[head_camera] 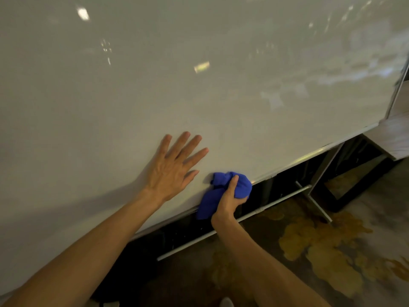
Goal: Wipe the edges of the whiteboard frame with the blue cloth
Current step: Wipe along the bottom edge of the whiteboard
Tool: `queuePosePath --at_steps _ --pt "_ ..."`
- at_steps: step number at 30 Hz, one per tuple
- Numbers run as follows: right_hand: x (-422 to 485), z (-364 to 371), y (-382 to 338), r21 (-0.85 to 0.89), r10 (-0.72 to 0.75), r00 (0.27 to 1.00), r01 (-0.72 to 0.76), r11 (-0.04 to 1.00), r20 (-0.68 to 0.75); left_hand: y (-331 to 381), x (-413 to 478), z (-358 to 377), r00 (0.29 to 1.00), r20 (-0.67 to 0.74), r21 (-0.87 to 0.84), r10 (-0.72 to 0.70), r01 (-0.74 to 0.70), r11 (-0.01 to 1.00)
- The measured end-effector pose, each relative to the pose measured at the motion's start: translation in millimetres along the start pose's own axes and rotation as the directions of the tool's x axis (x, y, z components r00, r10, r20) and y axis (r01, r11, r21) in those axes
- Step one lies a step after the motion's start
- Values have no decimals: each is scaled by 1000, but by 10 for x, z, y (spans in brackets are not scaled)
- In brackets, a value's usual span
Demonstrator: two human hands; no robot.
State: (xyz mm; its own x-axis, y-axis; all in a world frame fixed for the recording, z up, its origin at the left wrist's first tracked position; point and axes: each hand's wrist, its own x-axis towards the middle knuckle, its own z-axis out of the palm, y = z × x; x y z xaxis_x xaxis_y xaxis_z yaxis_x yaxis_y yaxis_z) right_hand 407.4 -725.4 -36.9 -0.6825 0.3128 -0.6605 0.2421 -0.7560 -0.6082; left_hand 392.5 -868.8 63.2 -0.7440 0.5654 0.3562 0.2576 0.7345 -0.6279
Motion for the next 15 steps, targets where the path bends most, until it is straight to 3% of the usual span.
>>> queuePosePath --at_steps 4,10,15 --pt "-130 -10 154 -31 67 997 -66 997 28 -68 -155 24 1000 8 32 8 -8 999" --pt "120 3 -204 0 -5 998 6 1000 -64 -144 -284 16 1000 31 27 -5 4 1000" --pt "-11 98 -88 32 -13 996 16 999 -92 -170 -357 -8 999 48 9 -15 15 1000"
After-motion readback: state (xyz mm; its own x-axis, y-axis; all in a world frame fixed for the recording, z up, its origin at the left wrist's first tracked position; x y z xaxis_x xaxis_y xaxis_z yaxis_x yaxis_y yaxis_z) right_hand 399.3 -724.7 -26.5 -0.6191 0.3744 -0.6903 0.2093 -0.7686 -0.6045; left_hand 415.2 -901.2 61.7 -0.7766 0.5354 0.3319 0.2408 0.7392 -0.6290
